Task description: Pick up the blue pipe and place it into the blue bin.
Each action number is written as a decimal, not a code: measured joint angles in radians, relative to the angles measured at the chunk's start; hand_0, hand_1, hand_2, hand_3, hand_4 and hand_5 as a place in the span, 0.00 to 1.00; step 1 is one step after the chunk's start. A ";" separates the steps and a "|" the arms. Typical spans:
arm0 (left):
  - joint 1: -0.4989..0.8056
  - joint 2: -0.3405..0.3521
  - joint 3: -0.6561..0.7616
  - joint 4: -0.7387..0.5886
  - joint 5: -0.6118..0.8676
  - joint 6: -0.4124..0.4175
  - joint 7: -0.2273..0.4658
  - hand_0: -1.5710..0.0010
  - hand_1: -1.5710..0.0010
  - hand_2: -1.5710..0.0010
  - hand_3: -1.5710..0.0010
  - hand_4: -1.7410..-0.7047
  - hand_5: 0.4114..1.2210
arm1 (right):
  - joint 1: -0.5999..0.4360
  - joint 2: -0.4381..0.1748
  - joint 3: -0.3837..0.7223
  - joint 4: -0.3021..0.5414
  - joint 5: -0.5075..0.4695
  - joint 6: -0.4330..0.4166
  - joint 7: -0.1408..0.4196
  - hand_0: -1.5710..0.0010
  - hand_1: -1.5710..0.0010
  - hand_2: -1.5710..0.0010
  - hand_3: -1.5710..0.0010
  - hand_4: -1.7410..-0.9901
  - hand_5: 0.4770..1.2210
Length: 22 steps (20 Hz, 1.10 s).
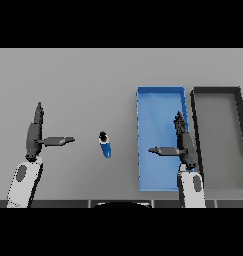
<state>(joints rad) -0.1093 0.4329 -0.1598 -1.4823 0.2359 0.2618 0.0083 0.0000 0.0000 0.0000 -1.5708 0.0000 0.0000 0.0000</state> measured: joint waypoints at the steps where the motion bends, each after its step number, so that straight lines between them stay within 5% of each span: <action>1: -0.004 -0.001 0.000 0.002 0.000 0.001 -0.002 1.00 1.00 1.00 1.00 0.75 0.23 | -0.004 -0.001 -0.002 0.002 -0.001 -0.001 0.003 1.00 1.00 1.00 1.00 0.71 0.16; 6: -0.040 -0.013 -0.001 0.032 -0.007 0.007 0.010 1.00 1.00 1.00 1.00 0.75 0.23 | -0.027 -0.016 -0.022 0.036 -0.011 0.007 0.002 1.00 1.00 1.00 1.00 0.71 0.16; 7: -0.037 0.058 -0.040 0.026 -0.014 -0.116 -0.039 1.00 1.00 1.00 1.00 0.75 0.23 | -0.023 -0.087 0.020 0.009 0.070 0.029 -0.050 1.00 1.00 1.00 1.00 0.71 0.15; 9: -0.042 0.145 -0.057 0.036 0.001 -0.258 -0.077 1.00 1.00 1.00 1.00 0.74 0.23 | 0.004 -0.136 0.074 -0.033 0.157 0.043 -0.094 1.00 1.00 1.00 1.00 0.73 0.15; 16: -0.002 0.206 -0.095 0.002 0.008 -0.396 -0.175 1.00 1.00 1.00 1.00 0.74 0.21 | 0.027 -0.163 0.102 -0.065 0.203 0.049 -0.061 1.00 1.00 1.00 1.00 0.74 0.14; 19: 0.024 0.238 -0.141 -0.081 0.015 -0.455 -0.144 1.00 1.00 1.00 1.00 0.72 0.17 | 0.009 -0.161 0.096 -0.070 0.187 0.054 -0.046 1.00 1.00 1.00 1.00 0.71 0.14; 22: 0.044 0.242 -0.219 -0.170 -0.012 -0.476 -0.035 1.00 1.00 1.00 1.00 0.68 0.10 | 0.015 -0.156 0.097 -0.090 0.171 0.064 -0.052 1.00 1.00 1.00 1.00 0.68 0.13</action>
<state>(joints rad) -0.0654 0.6750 -0.3784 -1.6526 0.2235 -0.2144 -0.0266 0.0147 -0.1565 0.0973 -1.6606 0.1707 0.0639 -0.0519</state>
